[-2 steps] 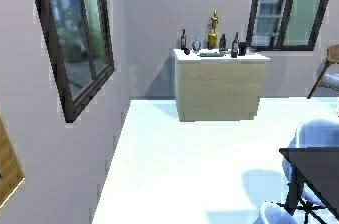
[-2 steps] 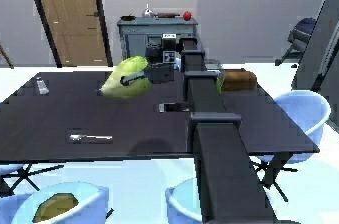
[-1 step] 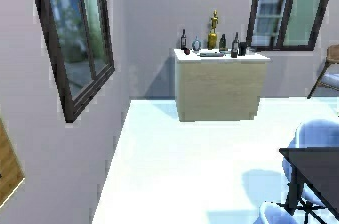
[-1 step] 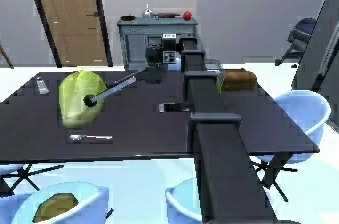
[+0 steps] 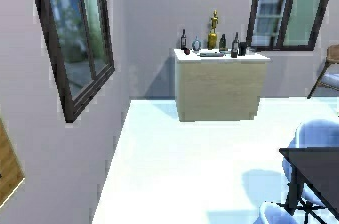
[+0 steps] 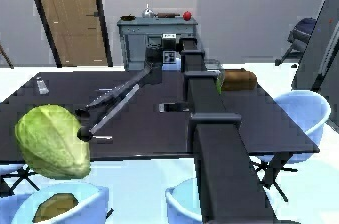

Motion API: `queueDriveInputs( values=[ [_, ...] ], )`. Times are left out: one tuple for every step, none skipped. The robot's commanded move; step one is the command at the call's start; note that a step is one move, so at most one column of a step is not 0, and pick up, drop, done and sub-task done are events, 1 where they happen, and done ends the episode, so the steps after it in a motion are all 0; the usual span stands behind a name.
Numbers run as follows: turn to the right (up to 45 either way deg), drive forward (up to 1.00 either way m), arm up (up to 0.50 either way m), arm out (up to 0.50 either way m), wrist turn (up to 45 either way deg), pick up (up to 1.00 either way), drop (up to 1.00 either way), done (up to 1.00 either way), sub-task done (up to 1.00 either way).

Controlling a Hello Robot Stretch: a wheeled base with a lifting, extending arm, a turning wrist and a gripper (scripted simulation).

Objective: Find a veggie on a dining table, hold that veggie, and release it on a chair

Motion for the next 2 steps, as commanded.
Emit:
queueDriveInputs(
  values=[
    [0.0, 0.00, 0.00, 0.00, -15.0, 0.00, 0.00, 0.00, 0.00],
    [0.0, 0.00, 0.00, -0.38, 0.0, 0.00, 0.00, 0.00, 0.00]
  ],
)
